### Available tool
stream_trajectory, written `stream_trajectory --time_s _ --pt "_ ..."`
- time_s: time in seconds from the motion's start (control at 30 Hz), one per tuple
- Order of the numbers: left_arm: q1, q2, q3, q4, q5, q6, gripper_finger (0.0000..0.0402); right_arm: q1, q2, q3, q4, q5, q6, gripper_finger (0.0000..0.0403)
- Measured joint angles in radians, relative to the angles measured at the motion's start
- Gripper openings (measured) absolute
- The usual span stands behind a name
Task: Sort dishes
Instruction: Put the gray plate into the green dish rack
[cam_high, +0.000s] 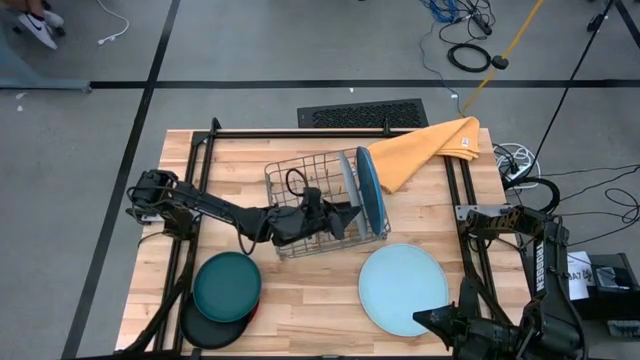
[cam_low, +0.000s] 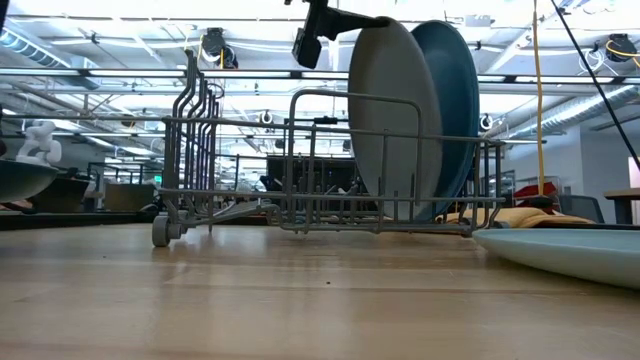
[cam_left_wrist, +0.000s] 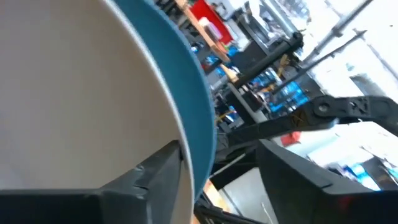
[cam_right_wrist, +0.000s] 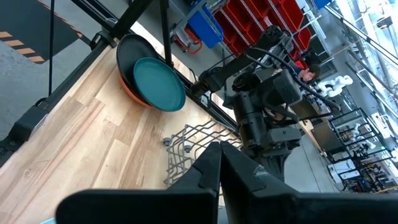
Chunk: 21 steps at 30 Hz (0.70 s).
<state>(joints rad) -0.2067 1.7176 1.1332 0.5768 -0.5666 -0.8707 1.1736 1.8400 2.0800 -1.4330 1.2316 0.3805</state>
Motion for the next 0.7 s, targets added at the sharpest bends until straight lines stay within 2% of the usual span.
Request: stream_trajectory --time_s 0.3,0.53,0.7 --pt "0.006 0.000 0.000 0.097 0.104 0.128 0.0231 0.000 0.000 0.000 0.000 -0.001 0.000 0.0000" --pt "0.033 0.000 0.000 0.069 0.139 0.114 0.0231 0.000 0.000 0.000 0.000 -0.002 0.000 0.0000" --pt "0.051 0.000 0.000 0.007 0.140 0.039 0.0233 0.000 0.000 0.000 0.000 -0.002 0.000 0.0000"
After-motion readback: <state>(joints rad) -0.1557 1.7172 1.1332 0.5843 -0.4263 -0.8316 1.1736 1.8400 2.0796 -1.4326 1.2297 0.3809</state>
